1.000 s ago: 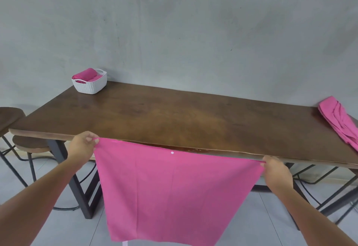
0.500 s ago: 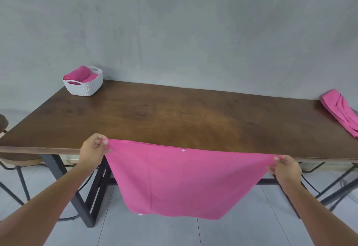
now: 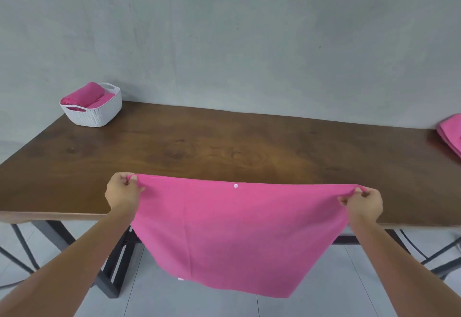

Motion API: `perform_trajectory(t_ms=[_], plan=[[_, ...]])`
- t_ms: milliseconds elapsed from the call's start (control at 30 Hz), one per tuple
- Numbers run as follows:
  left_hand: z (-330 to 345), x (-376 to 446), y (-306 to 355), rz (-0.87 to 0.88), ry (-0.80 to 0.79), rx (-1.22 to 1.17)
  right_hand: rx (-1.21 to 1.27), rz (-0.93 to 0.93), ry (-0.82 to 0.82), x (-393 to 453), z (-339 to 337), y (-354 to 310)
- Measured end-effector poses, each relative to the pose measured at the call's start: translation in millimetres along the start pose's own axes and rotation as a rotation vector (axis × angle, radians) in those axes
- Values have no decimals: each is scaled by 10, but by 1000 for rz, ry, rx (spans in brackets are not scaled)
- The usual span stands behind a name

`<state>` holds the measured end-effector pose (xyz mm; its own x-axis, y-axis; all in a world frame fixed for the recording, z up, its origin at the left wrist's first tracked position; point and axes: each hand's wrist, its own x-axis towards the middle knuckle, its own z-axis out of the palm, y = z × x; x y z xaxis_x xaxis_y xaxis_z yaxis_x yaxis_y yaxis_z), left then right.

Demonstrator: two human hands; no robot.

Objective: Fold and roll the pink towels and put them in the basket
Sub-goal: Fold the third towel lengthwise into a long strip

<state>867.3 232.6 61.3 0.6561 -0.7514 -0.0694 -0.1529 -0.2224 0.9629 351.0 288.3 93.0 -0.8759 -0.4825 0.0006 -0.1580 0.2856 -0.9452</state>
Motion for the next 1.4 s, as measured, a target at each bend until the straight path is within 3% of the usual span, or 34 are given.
perform_trajectory(t_ms=[300, 533, 1400], plan=[[711, 117, -94, -17, 150, 145, -46, 80, -19, 569, 662, 392], [1141, 418, -123, 48, 213, 238, -89, -5, -73, 1009, 1142, 504], [2935, 2698, 389, 75, 250, 195, -40, -35, -62, 2391, 3657, -413]])
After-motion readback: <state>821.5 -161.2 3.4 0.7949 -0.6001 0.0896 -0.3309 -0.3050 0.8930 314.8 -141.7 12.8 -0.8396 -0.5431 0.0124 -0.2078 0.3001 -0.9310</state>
